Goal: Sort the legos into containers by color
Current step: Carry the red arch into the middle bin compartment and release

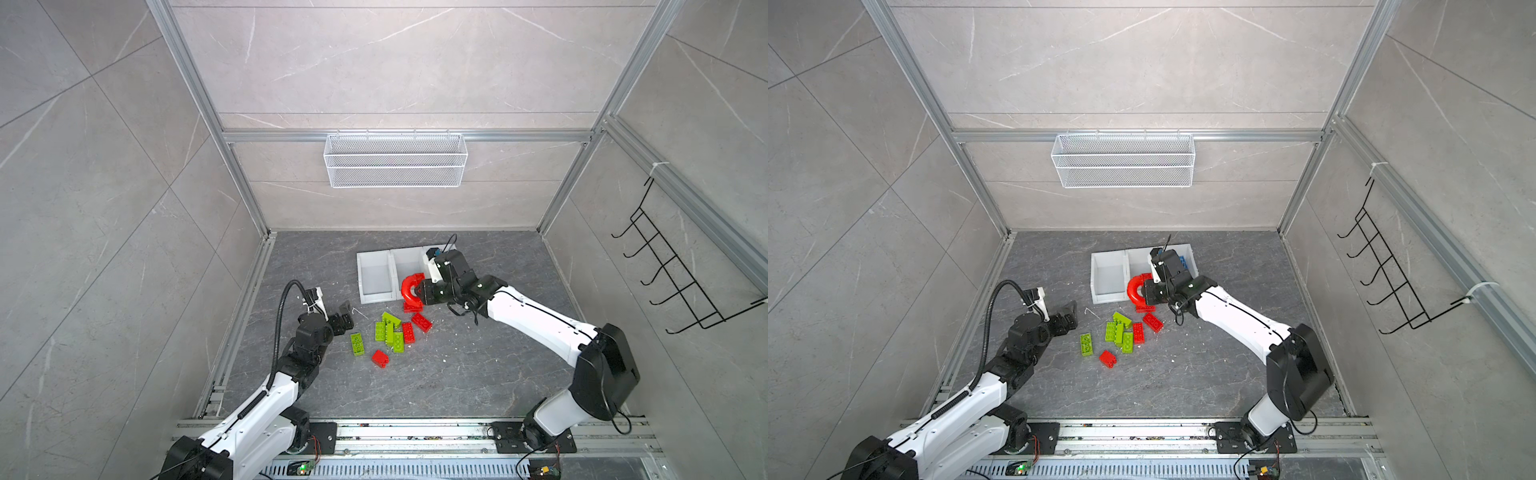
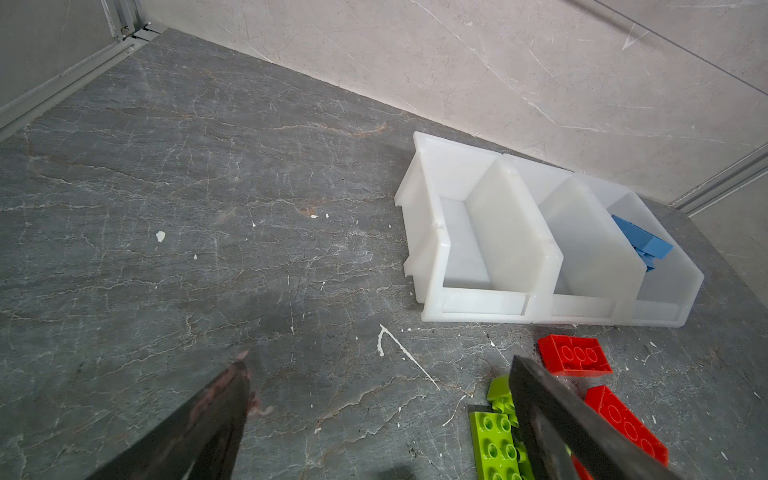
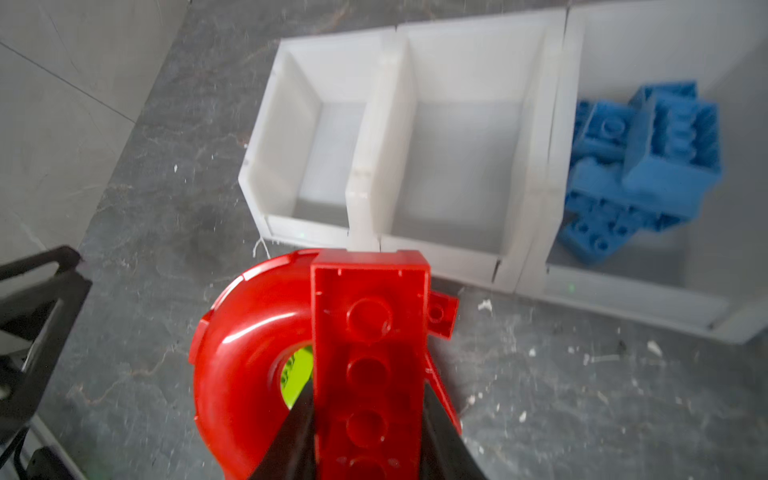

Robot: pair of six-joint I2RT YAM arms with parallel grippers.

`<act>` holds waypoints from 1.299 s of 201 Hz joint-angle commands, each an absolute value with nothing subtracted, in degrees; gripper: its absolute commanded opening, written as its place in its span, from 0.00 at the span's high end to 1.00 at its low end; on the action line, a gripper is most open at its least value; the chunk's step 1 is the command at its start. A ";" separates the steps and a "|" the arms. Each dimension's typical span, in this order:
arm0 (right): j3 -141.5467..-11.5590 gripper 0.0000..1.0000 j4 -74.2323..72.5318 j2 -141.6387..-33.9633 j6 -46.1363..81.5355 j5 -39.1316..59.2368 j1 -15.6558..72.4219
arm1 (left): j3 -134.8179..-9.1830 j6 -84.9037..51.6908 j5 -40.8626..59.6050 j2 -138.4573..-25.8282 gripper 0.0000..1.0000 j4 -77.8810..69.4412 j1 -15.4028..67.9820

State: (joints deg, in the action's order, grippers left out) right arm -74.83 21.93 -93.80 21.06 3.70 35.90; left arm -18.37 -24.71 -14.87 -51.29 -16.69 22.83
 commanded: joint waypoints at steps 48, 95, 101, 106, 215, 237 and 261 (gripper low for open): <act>-92.99 0.84 25.53 -111.75 16.62 2.87 30.25 | -19.02 -23.63 -16.41 -49.66 0.01 -17.86 22.48; -97.53 0.85 26.32 -118.56 15.76 0.51 30.05 | -19.13 -23.84 -15.99 -49.09 0.01 -17.51 22.49; -97.75 0.84 26.16 -119.08 15.74 0.43 30.06 | -19.11 -23.82 -16.19 -49.21 0.01 -17.49 22.49; -97.99 0.84 26.12 -119.46 15.71 0.52 30.06 | -19.10 -23.86 -16.18 -49.28 0.01 -17.49 22.50; -106.21 0.68 31.31 -126.20 14.77 -0.51 29.98 | -19.32 -23.82 -16.09 -49.66 0.01 -17.49 22.45; -107.97 0.57 33.11 -126.21 14.27 -0.89 29.98 | -19.36 -23.82 -16.17 -49.66 0.01 -17.40 22.43; -109.41 0.48 35.35 -125.41 13.81 -0.71 29.99 | -19.31 -23.74 -16.10 -49.40 0.01 -17.31 22.42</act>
State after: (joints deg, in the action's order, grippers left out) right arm -106.65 31.55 -125.36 15.07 -0.05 29.71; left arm -18.37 -24.67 -15.05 -50.06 -16.23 22.83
